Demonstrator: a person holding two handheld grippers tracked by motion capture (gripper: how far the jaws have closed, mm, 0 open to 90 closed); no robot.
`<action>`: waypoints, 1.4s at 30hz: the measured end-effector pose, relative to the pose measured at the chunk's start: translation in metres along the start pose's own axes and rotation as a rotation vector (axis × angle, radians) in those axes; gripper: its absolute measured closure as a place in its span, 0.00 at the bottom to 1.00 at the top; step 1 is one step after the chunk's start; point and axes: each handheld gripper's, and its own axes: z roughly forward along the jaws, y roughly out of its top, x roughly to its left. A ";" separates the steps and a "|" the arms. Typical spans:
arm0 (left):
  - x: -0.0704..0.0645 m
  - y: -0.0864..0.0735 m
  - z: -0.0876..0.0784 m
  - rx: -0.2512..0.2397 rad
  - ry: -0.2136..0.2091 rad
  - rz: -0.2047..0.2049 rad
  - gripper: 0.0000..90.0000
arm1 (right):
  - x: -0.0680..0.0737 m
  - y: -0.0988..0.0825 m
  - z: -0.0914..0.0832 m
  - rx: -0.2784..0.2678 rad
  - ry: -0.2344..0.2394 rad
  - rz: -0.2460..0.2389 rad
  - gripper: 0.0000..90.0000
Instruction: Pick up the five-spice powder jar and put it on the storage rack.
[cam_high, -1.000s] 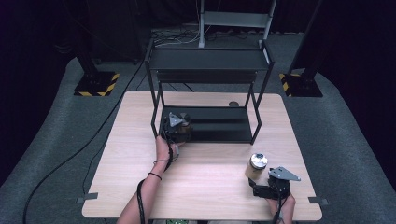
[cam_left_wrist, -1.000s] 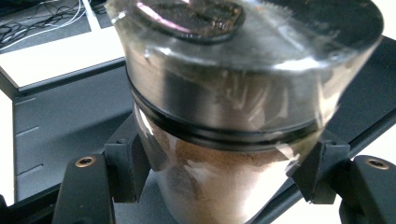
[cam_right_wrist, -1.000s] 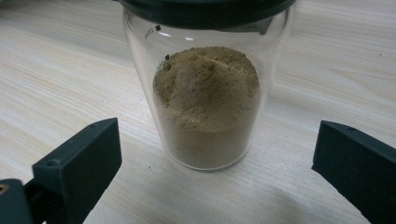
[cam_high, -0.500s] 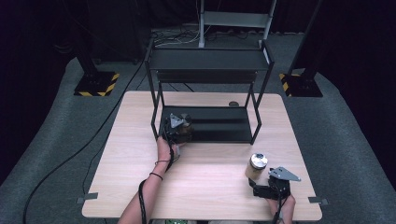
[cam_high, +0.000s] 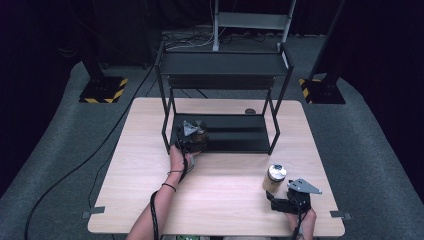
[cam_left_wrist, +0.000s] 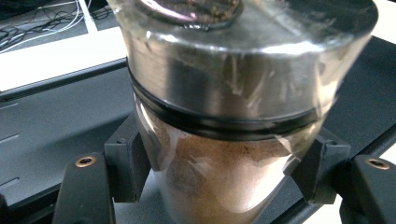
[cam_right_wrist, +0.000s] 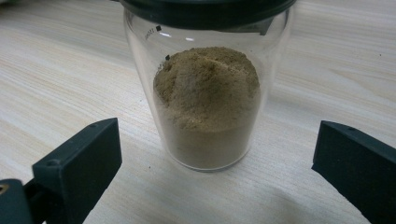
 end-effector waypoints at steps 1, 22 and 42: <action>0.000 0.000 0.000 0.001 -0.001 0.001 0.35 | 0.000 0.000 0.000 0.000 0.000 0.000 0.00; -0.001 0.006 0.009 0.008 0.003 -0.001 0.35 | 0.000 0.000 0.000 0.002 0.000 0.000 0.00; -0.002 0.011 0.011 0.020 0.007 0.005 0.34 | 0.000 0.000 0.000 -0.001 0.000 0.001 0.00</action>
